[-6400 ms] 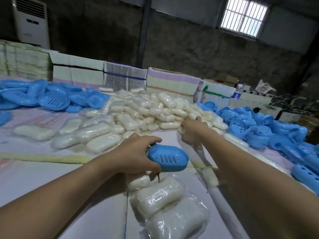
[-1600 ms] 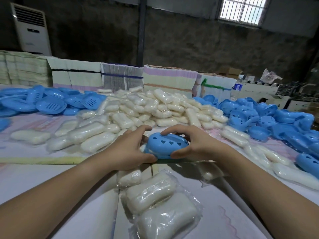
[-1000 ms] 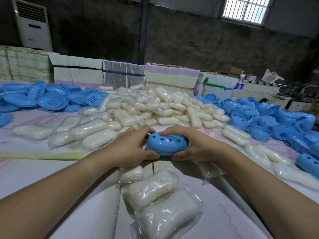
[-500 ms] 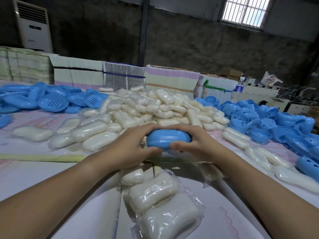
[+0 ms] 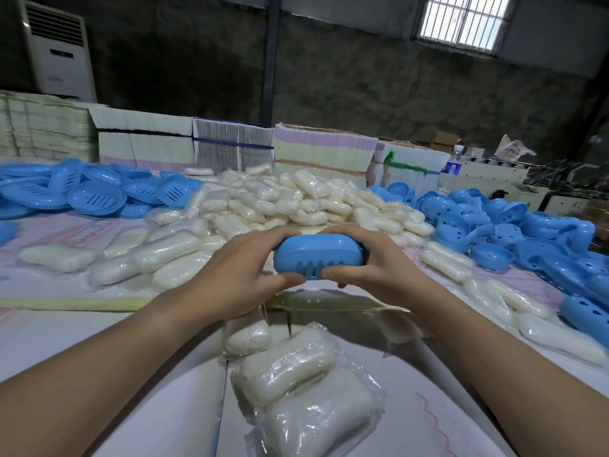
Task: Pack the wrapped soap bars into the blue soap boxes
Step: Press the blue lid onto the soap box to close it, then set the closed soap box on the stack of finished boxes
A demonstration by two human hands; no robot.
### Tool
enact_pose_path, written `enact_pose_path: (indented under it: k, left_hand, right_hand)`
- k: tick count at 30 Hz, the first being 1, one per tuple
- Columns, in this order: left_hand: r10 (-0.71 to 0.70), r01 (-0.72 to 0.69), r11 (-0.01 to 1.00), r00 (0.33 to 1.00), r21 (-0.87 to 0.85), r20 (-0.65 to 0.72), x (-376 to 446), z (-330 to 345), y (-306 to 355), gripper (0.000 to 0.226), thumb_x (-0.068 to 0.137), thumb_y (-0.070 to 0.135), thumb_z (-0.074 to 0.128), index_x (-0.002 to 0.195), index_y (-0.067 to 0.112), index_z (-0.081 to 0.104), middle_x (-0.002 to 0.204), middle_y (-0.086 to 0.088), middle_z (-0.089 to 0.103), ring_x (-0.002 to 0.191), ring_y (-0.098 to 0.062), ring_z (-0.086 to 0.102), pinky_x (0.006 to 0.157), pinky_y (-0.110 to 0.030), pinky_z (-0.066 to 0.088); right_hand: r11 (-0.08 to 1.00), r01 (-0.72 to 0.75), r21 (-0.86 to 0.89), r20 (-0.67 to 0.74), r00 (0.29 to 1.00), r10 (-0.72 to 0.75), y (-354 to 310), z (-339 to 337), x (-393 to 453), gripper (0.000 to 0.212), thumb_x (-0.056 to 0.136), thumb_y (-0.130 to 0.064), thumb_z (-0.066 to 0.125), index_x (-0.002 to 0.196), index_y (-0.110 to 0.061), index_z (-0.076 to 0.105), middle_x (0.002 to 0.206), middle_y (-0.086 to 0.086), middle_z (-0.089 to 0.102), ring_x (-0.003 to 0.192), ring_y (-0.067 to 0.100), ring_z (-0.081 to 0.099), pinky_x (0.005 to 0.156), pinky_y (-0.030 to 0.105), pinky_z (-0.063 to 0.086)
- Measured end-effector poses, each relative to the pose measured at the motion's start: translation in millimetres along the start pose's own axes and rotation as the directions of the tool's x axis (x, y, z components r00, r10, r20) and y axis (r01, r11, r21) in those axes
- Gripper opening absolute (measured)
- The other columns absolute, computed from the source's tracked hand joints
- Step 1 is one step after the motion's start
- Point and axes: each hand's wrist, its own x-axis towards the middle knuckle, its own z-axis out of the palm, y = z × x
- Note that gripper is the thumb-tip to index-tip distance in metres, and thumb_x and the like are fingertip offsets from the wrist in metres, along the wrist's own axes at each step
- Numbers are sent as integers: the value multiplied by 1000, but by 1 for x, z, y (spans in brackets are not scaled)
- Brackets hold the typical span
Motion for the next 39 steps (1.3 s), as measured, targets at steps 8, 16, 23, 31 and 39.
enact_pose_path:
  k: [8, 16, 23, 31, 39]
  left_hand:
    - [25, -25, 1000, 999, 8, -44, -1, -2, -3, 48, 80, 56, 65, 125, 49, 49, 106, 27, 59, 97, 2, 49, 80, -30, 44]
    - [73, -69, 996, 994, 50, -86, -3, 0, -4, 49, 80, 54, 67, 125, 48, 48, 101, 36, 51, 99, 3, 45, 79, -22, 41]
    - [147, -139, 984, 987, 108, -68, -4, 3, 3, 55, 83, 43, 73, 132, 47, 49, 109, 45, 45, 106, 2, 42, 79, -30, 44]
    - [64, -62, 998, 990, 20, -126, -7, 0, -3, 51, 84, 31, 78, 127, 45, 54, 117, 30, 49, 109, 5, 38, 84, -24, 36]
    - [43, -43, 999, 999, 10, -22, -4, 15, -37, 37, 85, 68, 53, 121, 59, 54, 118, 40, 56, 109, 12, 47, 78, -30, 47]
  right_hand:
    - [999, 13, -52, -16, 1000, -14, -2, -2, -1, 47, 73, -16, 80, 114, -33, 66, 105, -13, 67, 97, 13, 66, 77, 29, 57]
    - [998, -47, -32, 10, 999, 47, -4, -3, -5, 44, 78, -22, 79, 119, -30, 65, 109, -8, 64, 97, 11, 66, 75, 25, 57]
    - [984, -126, -123, 98, 986, 138, -10, 3, -1, 49, 74, -53, 69, 120, -36, 62, 110, -11, 66, 96, 8, 65, 81, 19, 51]
    - [922, -258, -289, -196, 959, 207, -11, -35, -27, 39, 75, -59, 65, 112, -52, 56, 103, -7, 66, 84, 8, 66, 74, 25, 51]
    - [203, -680, -705, -660, 733, 163, -1, -162, -102, 58, 83, -66, 54, 133, -38, 47, 108, 3, 56, 109, 28, 50, 85, 40, 44]
